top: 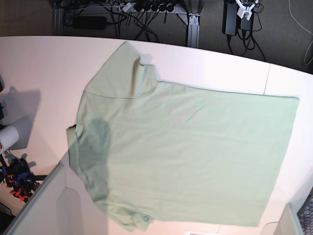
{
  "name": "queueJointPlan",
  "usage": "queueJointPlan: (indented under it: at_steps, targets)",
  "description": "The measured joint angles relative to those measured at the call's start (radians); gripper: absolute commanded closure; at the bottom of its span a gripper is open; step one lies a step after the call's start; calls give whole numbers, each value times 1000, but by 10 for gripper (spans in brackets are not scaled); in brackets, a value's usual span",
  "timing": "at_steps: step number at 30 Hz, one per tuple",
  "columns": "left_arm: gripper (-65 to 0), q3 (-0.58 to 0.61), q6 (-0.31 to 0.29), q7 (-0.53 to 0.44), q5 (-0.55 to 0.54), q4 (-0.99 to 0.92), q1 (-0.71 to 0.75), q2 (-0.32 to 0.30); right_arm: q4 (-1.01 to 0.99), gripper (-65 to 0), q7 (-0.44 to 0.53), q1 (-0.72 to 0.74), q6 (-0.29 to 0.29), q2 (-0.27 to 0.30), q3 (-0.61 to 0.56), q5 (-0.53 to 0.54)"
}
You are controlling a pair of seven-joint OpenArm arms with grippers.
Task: Fold the T-shirt properly
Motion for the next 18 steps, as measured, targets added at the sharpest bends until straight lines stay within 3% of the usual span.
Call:
queueJointPlan:
  at_steps: [8,13,18]
  targets:
    - [-87,-150,-3,38,-16,410,276,-62,445,-57,-4,-271,-2,128,-2,150]
    - [-87,-195,-76,60,-66,697,424,-124,739,-57,-47,-404,0,179,72,191]
    - [-87,-304,-169,259,-162,994,540,-138,995,-58,-198,-456,4,179,213,388]
